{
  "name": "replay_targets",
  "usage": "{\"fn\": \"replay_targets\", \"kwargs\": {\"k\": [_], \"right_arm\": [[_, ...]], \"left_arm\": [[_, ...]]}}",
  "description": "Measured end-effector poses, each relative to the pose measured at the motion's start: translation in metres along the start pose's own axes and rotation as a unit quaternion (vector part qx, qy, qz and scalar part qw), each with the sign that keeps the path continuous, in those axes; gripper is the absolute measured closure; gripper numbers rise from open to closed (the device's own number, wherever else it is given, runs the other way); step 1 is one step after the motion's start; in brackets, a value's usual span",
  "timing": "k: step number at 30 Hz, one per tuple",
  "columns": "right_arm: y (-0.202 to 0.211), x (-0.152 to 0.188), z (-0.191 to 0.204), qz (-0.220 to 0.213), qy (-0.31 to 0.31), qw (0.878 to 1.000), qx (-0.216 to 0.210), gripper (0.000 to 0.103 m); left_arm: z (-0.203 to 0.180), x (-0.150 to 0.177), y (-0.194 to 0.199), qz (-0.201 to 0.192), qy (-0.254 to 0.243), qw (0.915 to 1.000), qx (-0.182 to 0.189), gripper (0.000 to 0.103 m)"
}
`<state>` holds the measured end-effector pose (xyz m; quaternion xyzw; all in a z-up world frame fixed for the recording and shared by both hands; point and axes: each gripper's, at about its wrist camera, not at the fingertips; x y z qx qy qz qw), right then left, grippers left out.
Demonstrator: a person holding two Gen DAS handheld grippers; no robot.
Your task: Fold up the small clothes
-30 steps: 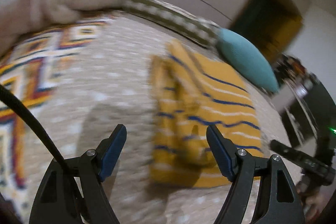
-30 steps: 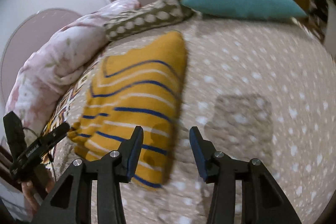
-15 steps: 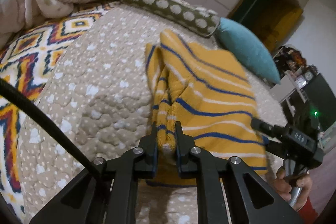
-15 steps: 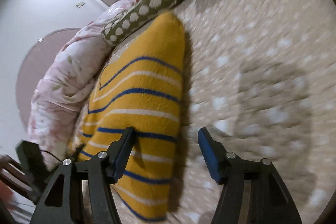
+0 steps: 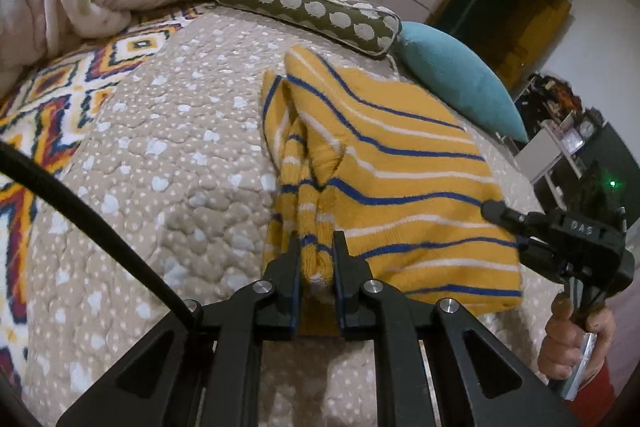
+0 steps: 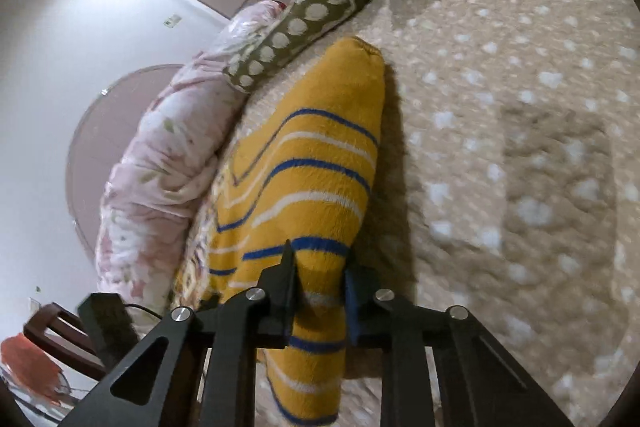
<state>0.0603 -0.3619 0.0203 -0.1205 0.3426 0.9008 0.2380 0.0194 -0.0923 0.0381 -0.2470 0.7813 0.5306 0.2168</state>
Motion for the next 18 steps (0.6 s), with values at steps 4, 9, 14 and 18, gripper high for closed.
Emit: {"fn": "replay_targets", "kwargs": {"k": [4, 9, 14, 18], "right_arm": [[-0.013, 0.009, 0.002, 0.007, 0.032, 0.997, 0.063, 0.069], [0.011, 0.013, 0.027, -0.064, 0.063, 0.987, 0.136, 0.065], [0.042, 0.013, 0.063, -0.143, 0.093, 0.974, 0.152, 0.062], [0.000, 0.021, 0.100, -0.076, 0.150, 0.979, 0.119, 0.076]], "left_arm": [[0.018, 0.001, -0.008, 0.017, 0.035, 0.9992, -0.002, 0.090], [0.042, 0.000, 0.001, 0.013, 0.076, 0.9969, 0.017, 0.089], [0.052, 0.002, 0.028, -0.022, 0.062, 0.9957, -0.066, 0.088], [0.073, 0.004, 0.043, -0.042, 0.074, 0.9900, -0.113, 0.060]]}}
Point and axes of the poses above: each gripper's, at about its wrist camera, not at the fingertips, and y roughly against the way its jaws point, z to its left, x to its underside, and after that the axes turned 3 degrees about -y, right-handed
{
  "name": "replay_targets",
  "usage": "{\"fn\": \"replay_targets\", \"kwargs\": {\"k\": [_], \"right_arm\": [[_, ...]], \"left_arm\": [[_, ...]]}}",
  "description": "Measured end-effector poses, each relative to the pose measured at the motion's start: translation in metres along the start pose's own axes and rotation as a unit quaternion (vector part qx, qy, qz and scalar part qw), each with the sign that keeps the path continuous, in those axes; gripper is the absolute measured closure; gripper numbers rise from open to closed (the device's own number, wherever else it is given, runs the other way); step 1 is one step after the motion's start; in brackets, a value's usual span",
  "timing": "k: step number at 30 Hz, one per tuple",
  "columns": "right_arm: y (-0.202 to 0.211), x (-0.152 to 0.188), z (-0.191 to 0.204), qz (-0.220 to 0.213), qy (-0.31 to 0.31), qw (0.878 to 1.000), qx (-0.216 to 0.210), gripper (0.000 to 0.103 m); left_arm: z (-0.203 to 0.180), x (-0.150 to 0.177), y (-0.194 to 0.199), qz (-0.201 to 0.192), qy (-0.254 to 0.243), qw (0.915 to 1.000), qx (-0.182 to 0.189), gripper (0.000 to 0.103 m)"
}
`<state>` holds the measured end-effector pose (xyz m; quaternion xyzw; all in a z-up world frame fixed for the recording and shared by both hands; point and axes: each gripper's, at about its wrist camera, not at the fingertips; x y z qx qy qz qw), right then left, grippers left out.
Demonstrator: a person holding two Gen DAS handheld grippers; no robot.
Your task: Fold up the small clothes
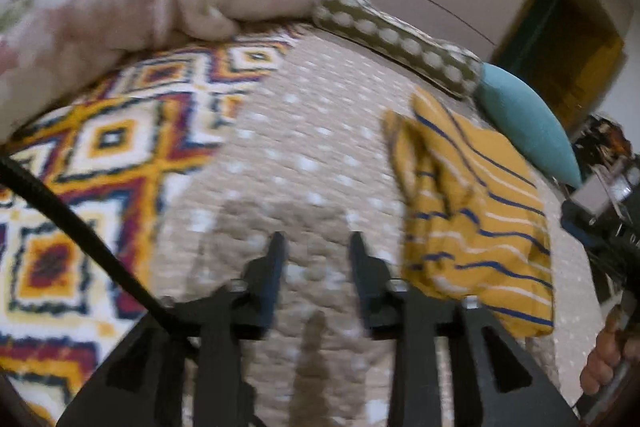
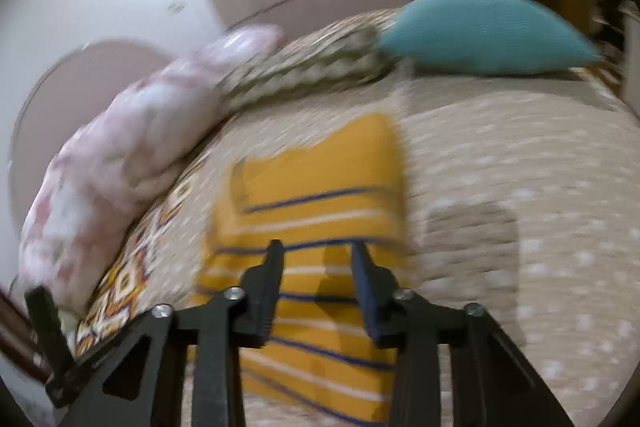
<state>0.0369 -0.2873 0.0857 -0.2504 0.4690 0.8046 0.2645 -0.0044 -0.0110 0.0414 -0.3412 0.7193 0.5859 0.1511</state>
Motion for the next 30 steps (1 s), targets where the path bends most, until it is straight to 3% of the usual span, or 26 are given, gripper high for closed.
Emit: {"fn": "replay_targets", "kwargs": {"k": [1, 4, 7, 9, 12, 15, 22, 26, 30], "right_arm": [[-0.013, 0.003, 0.013, 0.019, 0.013, 1.000, -0.015, 0.081], [-0.051, 0.015, 0.047, 0.058, 0.047, 0.997, -0.033, 0.081], [-0.099, 0.028, 0.069, 0.117, 0.039, 0.991, -0.055, 0.081], [-0.112, 0.035, 0.076, 0.121, 0.036, 0.991, -0.050, 0.079], [-0.103, 0.038, 0.083, 0.123, 0.045, 0.990, -0.055, 0.078], [-0.089, 0.047, 0.092, 0.141, 0.079, 0.984, -0.071, 0.078], [-0.077, 0.095, 0.079, 0.181, 0.058, 0.974, -0.120, 0.078], [-0.061, 0.116, 0.071, 0.196, 0.074, 0.971, -0.112, 0.078], [-0.025, 0.117, 0.065, 0.152, 0.112, 0.979, -0.080, 0.078]], "left_arm": [[0.005, -0.001, 0.000, -0.002, 0.003, 1.0000, -0.006, 0.058], [0.021, 0.000, -0.004, 0.005, 0.013, 0.9994, -0.032, 0.055], [0.033, 0.002, -0.017, 0.029, 0.026, 0.9984, -0.040, 0.050], [0.035, 0.004, -0.021, 0.036, 0.029, 0.9983, -0.036, 0.048], [0.028, 0.004, -0.022, 0.038, 0.013, 0.9985, -0.037, 0.034], [0.017, 0.005, -0.028, 0.044, -0.009, 0.9977, -0.051, 0.027], [0.010, 0.009, -0.031, 0.047, -0.030, 0.9967, -0.060, 0.020], [0.009, 0.009, -0.032, 0.050, -0.034, 0.9966, -0.056, 0.016], [0.004, 0.009, -0.036, 0.057, -0.045, 0.9956, -0.058, 0.010]]}}
Point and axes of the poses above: each gripper's, at about its wrist camera, not at the fingertips, and y roughly against the way its jaws point, z to its left, x to its underside, and after that the axes turned 3 degrees about -y, right-handed
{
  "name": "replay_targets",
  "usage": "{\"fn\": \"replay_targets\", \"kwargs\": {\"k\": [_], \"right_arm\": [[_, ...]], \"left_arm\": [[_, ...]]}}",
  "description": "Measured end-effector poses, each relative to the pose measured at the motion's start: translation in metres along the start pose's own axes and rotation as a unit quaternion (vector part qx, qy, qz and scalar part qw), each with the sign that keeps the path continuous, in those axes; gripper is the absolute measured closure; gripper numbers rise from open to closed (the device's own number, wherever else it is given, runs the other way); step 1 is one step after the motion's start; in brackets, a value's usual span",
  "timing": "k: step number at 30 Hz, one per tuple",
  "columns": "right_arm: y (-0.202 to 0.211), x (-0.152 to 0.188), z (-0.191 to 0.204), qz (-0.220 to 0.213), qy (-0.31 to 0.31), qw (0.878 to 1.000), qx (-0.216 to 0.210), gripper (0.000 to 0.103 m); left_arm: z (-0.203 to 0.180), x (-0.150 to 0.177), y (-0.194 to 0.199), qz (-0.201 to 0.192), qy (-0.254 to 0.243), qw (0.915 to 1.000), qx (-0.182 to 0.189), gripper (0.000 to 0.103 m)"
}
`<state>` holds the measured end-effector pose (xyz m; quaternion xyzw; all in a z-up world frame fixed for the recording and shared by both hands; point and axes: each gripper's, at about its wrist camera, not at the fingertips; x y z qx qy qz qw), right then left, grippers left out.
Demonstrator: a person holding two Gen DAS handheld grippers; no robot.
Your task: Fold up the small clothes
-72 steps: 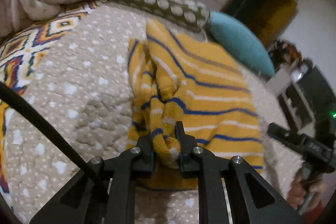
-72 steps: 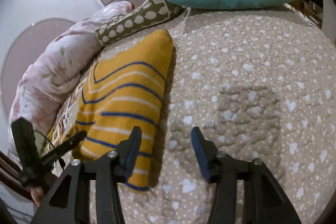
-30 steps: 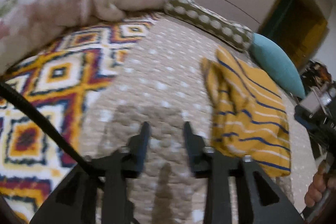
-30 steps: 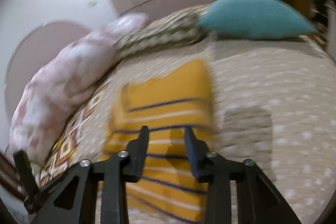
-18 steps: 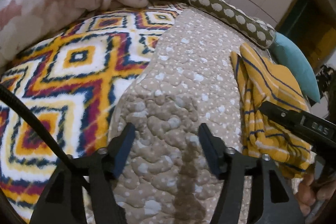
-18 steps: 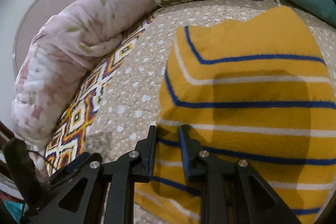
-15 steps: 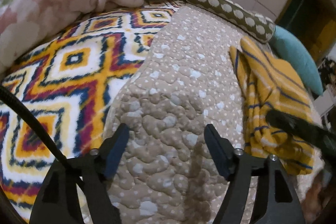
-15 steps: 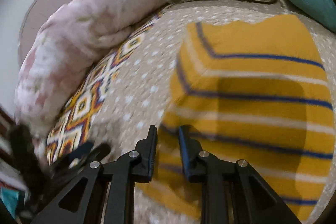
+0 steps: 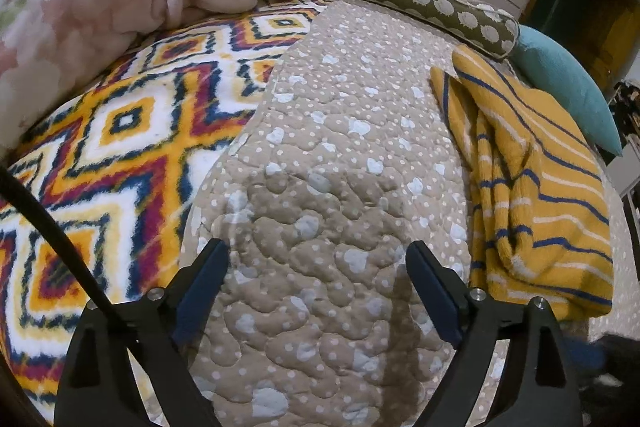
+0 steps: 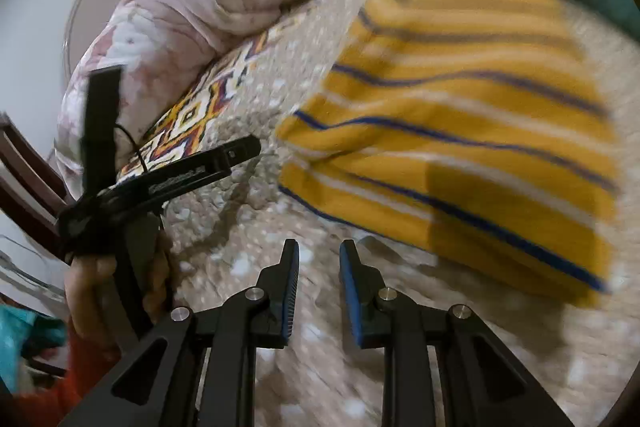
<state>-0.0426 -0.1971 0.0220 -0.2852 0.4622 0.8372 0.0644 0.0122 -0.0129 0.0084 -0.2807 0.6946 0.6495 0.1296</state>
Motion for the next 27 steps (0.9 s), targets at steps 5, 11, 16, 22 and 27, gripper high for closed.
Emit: {"fn": "replay_targets", "kwargs": {"k": [5, 11, 16, 22, 27], "right_arm": [[0.048, 0.000, -0.016, -0.082, -0.011, 0.995, 0.050, 0.078], [0.053, 0.004, -0.040, -0.093, -0.038, 0.990, 0.100, 0.077], [0.057, -0.004, -0.041, -0.113, -0.052, 0.987, 0.099, 0.077], [0.023, -0.060, -0.013, -0.123, -0.038, 0.989, 0.074, 0.077], [-0.038, -0.089, -0.019, -0.057, -0.082, 0.995, -0.013, 0.077]], "left_arm": [[-0.012, 0.000, -0.006, 0.010, -0.035, 0.9991, -0.023, 0.004], [-0.011, 0.002, -0.005, 0.000, -0.030, 0.9994, -0.019, 0.003], [-0.004, 0.000, 0.009, -0.031, -0.004, 0.9994, -0.016, 0.003], [0.006, -0.001, 0.043, -0.116, 0.022, 0.9926, -0.028, 0.003], [0.011, 0.001, 0.071, -0.189, 0.026, 0.9783, -0.082, 0.003]]}}
Point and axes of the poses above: each gripper's, at about its wrist camera, not at the fingertips, and y roughly against the way its jaws point, z to its left, x to its underside, and after that the axes turned 3 degrees about -y, right-handed
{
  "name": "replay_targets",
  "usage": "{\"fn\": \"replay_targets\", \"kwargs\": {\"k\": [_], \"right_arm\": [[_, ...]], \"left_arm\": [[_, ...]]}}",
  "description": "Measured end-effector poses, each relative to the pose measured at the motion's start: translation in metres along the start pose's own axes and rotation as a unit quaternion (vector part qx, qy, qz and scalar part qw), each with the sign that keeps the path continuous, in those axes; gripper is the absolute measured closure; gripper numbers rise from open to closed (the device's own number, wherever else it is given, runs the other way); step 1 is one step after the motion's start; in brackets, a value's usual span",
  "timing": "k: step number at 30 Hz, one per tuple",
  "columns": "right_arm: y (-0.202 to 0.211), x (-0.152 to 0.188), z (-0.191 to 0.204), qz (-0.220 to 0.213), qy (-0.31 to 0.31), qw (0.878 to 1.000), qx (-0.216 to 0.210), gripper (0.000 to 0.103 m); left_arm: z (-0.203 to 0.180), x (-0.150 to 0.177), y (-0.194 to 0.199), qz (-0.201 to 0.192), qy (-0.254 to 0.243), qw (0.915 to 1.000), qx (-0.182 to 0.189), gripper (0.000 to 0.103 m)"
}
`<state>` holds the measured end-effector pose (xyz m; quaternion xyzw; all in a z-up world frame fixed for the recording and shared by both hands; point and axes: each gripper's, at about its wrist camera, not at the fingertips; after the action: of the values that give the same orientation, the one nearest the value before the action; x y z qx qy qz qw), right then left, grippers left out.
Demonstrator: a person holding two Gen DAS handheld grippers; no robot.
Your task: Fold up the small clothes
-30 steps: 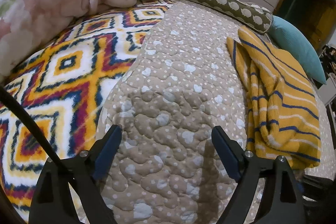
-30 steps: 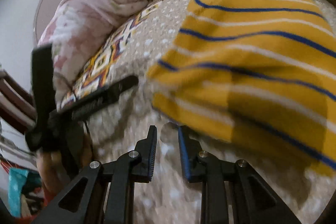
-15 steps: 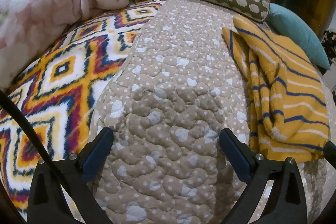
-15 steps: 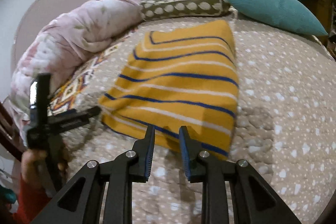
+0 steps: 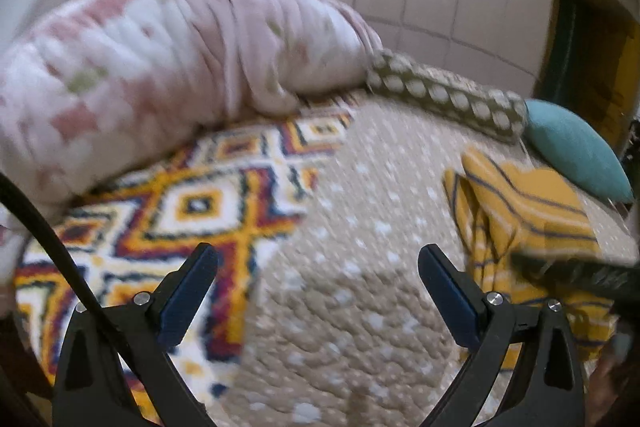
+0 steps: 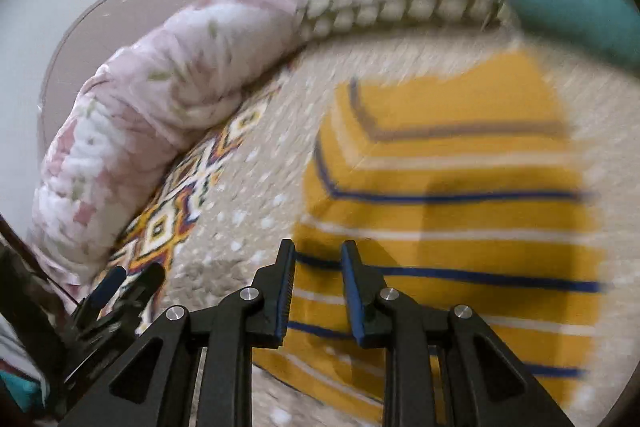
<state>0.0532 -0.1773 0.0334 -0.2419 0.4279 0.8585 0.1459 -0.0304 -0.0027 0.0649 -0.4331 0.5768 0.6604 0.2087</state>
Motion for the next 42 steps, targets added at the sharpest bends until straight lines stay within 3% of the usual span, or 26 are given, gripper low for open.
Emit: {"fn": "replay_targets", "kwargs": {"k": [2, 7, 9, 11, 14, 16, 20, 26, 30, 32, 38, 42], "right_arm": [[-0.018, 0.012, -0.011, 0.030, -0.042, 0.998, -0.035, 0.076], [0.006, 0.051, -0.006, 0.039, -0.008, 0.998, -0.055, 0.076], [0.016, 0.069, -0.008, 0.069, -0.005, 0.996, -0.057, 0.076], [0.025, 0.090, -0.014, 0.095, -0.008, 0.994, -0.049, 0.076], [0.063, 0.117, -0.024, 0.070, 0.009, 0.997, -0.018, 0.076], [0.092, 0.127, -0.032, 0.043, 0.019, 0.999, 0.019, 0.076], [0.137, 0.132, -0.053, -0.009, 0.014, 0.996, 0.089, 0.071], [0.178, 0.139, -0.076, -0.062, -0.029, 0.989, 0.128, 0.063], [0.202, 0.145, -0.079, -0.090, -0.023, 0.980, 0.178, 0.056], [0.215, 0.147, -0.081, -0.106, -0.014, 0.973, 0.203, 0.047], [0.233, 0.153, -0.089, -0.131, 0.007, 0.959, 0.250, 0.041], [0.225, 0.157, -0.094, -0.120, 0.011, 0.959, 0.257, 0.040]], "left_arm": [[0.006, -0.005, 0.010, -0.028, 0.004, 0.9992, -0.030, 0.003], [0.014, -0.015, 0.040, -0.101, 0.014, 0.9916, -0.080, 0.003], [0.010, -0.016, 0.059, -0.139, 0.006, 0.9864, -0.088, 0.000], [0.003, -0.016, 0.078, -0.168, -0.007, 0.9813, -0.094, 0.000], [-0.006, -0.012, 0.107, -0.193, -0.007, 0.9768, -0.094, 0.000], [-0.013, -0.008, 0.130, -0.189, -0.004, 0.9789, -0.078, 0.000], [-0.037, 0.009, 0.169, -0.164, -0.023, 0.9861, -0.001, 0.000], [-0.092, 0.027, 0.183, -0.052, -0.079, 0.9935, 0.063, 0.000], [-0.120, 0.048, 0.176, 0.014, -0.103, 0.9926, 0.063, 0.000], [-0.130, 0.060, 0.169, 0.041, -0.115, 0.9908, 0.058, 0.000], [-0.144, 0.092, 0.133, 0.132, -0.132, 0.9812, 0.050, 0.000], [-0.144, 0.100, 0.124, 0.149, -0.133, 0.9790, 0.043, 0.000]]}}
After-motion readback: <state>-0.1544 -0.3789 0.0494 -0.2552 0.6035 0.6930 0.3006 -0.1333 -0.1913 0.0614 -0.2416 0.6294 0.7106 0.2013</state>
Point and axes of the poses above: each gripper's, at about its wrist camera, not at the fingertips, and y roughly against the way its jaws point, z to its left, x to its underside, and after that the axes turned 3 degrees about -y, right-handed
